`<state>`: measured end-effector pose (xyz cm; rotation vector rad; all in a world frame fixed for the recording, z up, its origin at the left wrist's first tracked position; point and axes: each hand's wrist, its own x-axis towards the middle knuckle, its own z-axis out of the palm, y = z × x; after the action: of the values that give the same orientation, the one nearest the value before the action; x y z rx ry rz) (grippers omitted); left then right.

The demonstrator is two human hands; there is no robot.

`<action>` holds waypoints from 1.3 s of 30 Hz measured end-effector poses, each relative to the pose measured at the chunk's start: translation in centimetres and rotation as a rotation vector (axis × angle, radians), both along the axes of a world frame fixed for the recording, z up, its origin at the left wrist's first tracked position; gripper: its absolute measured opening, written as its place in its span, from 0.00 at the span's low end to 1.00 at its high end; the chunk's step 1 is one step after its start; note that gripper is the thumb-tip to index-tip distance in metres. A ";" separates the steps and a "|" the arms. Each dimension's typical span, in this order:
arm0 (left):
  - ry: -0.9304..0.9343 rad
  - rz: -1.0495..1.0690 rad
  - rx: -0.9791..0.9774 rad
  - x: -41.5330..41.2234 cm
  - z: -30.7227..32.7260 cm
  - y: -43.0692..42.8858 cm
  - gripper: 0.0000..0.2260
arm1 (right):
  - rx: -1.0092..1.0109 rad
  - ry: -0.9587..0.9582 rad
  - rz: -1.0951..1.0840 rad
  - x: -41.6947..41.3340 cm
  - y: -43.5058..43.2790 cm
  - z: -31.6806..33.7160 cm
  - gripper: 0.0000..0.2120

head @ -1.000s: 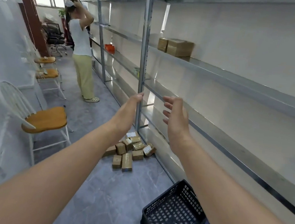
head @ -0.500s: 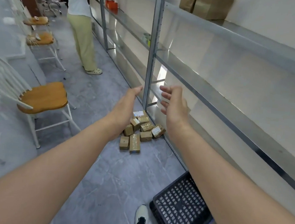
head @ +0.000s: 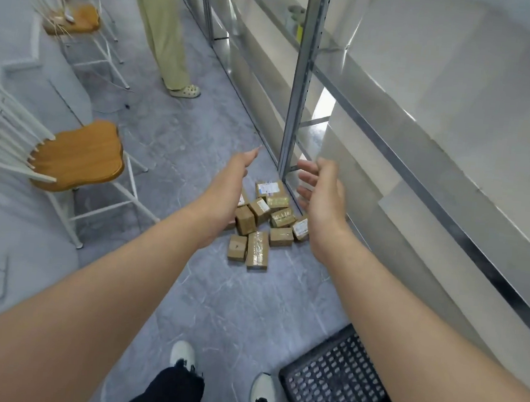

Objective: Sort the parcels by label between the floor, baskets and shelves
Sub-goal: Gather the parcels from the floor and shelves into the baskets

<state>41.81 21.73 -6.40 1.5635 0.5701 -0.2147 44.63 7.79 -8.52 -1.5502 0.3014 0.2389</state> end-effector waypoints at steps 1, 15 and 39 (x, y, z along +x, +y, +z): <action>0.012 -0.005 0.000 1.5 -0.6 0.9 0.27 | -0.006 0.018 -0.004 1.2 0.9 -0.5 0.23; 0.235 -0.240 -0.073 21.7 -12.1 11.6 0.24 | -0.152 0.209 -0.221 17.5 10.1 -9.6 0.17; 0.604 -0.023 -0.051 32.3 -54.0 7.0 0.22 | -0.178 0.674 0.033 30.2 5.2 -51.9 0.22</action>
<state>74.12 28.72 -60.43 1.4479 1.0047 -0.7267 74.81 12.97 -60.41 -1.6130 0.8419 0.7816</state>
